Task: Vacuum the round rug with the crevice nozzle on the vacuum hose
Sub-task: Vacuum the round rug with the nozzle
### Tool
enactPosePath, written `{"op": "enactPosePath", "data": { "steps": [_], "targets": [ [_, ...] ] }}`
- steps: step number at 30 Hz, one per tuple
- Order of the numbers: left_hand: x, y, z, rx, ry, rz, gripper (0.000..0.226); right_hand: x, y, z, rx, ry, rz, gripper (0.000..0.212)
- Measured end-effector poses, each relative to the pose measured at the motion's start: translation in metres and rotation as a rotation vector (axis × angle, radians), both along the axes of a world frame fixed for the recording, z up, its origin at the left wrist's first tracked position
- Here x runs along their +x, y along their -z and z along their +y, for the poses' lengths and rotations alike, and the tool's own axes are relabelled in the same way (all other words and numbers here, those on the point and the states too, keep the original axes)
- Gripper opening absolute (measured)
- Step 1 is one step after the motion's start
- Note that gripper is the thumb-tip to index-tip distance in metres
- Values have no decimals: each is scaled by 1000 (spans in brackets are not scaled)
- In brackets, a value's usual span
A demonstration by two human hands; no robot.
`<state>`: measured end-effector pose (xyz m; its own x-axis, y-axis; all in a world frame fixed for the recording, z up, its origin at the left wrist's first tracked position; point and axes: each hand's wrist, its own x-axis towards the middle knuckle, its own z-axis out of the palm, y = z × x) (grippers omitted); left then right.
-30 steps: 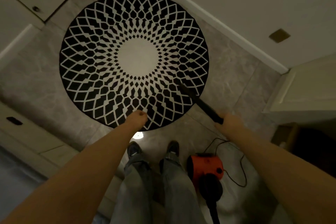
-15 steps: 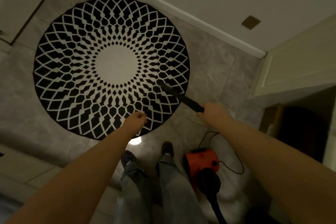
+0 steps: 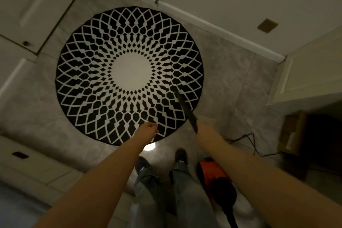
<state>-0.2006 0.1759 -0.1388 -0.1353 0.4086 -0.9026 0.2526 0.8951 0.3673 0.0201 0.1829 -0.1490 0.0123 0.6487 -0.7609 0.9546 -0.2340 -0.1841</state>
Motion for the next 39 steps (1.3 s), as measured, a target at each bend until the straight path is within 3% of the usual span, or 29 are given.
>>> {"op": "enactPosePath", "data": {
  "steps": [8, 14, 18, 21, 26, 30, 35, 39],
  "targets": [
    [-41, 2, -6, 40, -10, 19, 35, -61, -24, -7, -72, -366, 131, 43],
    [-80, 13, -40, 5, -59, 23, 34, -70, -11, 47, 57, -179, 89, 30],
    [-106, 17, -66, -25, -4, -27, 40, -75, -2, 67, 92, -160, -50, 25],
    [-115, 20, -80, -11, 55, -64, 44, -96, -5, 58, 86, -160, -30, 30],
    [-124, 26, -87, 19, -2, -2, 40, -155, -11, 4, -1, -372, 118, 40],
    [-133, 29, -91, 7, -46, -2, 38, -169, -12, -16, -72, -533, 112, 38],
    [-139, 36, -99, 2, -55, -10, 38, -107, -13, 25, 44, -357, 27, 42],
    [-135, 36, -102, -18, -57, -7, 38, -45, -15, 60, 117, -169, -180, 33]
  ]
}}
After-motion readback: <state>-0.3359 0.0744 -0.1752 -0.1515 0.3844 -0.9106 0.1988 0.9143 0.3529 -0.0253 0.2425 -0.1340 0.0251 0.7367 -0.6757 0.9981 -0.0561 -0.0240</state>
